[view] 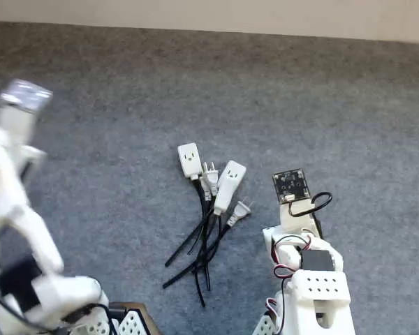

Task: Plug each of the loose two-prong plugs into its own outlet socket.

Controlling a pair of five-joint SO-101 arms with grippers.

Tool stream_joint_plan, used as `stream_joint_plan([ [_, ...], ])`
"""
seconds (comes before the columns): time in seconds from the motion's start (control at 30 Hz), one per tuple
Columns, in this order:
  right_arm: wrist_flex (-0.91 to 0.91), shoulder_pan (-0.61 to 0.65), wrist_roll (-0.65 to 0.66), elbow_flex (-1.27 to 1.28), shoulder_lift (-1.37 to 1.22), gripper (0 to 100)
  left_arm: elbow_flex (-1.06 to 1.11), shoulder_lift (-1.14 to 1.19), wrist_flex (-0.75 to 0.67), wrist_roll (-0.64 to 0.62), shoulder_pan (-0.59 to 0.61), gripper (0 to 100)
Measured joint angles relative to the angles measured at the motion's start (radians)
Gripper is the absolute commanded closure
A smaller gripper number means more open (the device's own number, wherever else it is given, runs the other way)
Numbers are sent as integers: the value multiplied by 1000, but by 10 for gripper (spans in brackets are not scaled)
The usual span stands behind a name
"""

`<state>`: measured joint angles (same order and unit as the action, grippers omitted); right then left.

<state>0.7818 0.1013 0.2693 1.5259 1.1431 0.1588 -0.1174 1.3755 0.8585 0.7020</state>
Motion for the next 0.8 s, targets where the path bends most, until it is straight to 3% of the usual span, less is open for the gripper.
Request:
stream_joint_plan([
  [0.23,0,17,0,0,0,721,-663,634,106,-20,209,996],
  [0.4,0,31,0,0,0,721,-1237,1065,296,-20,245,996],
  [0.53,0,32,0,0,0,721,-1617,1335,348,-20,247,992],
  [0.6,0,32,0,0,0,721,-1711,1413,364,-17,250,950],
  [0.8,0,32,0,0,0,721,-1765,1432,368,-35,276,671],
])
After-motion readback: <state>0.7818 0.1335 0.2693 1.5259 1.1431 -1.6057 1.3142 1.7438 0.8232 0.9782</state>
